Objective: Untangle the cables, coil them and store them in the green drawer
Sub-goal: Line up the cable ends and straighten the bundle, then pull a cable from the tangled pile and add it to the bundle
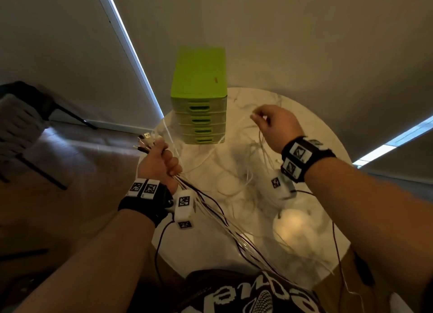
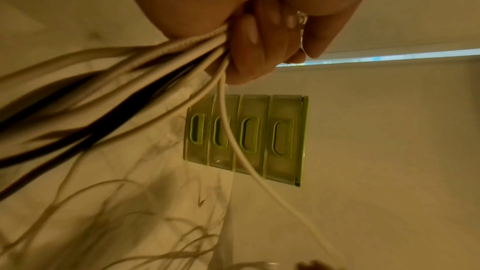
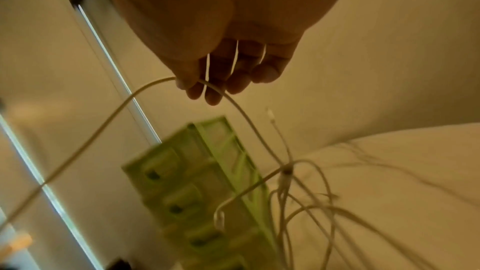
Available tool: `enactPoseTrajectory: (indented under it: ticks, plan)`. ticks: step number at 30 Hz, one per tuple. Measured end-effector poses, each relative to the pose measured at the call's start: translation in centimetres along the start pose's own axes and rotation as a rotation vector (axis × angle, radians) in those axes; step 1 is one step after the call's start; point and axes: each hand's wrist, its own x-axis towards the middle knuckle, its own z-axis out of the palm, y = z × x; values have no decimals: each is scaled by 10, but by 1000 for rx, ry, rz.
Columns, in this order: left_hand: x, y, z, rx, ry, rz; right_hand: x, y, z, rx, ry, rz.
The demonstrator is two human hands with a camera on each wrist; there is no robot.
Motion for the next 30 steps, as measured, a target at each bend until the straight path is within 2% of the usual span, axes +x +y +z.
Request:
enactPoseTrajectory:
  ticks: [3, 6, 9, 12, 14, 15, 19, 25, 27, 30]
  plan:
    - [-7, -5, 8, 97, -63, 21, 8, -34, -13, 223, 95, -21]
    - [-17, -8, 20, 199, -226, 25, -1, -51, -9, 267, -71, -64]
    - [-28, -14, 35, 310, -373, 59, -14, -59, -1, 201, -240, -131]
    - [-37, -20, 45, 480, -430, 108, -20, -55, 9, 162, -267, -149]
    - [-40, -21, 48, 546, -436, 129, -23, -45, 15, 197, -258, -106]
    - [-41, -19, 50, 517, -431, 125, -26, -38, 19, 210, -254, -69]
    - [-42, 4, 55, 145, -400, 63, -42, 0, 48, 252, -293, 157]
    - [-41, 24, 41, -96, -487, 81, -61, 49, 79, 102, -410, 360]
    - [-39, 26, 34, -100, -473, 81, -56, 54, 74, 74, -405, 394]
    - [-35, 23, 25, -77, -380, 77, -37, 35, 48, 182, -268, 336]
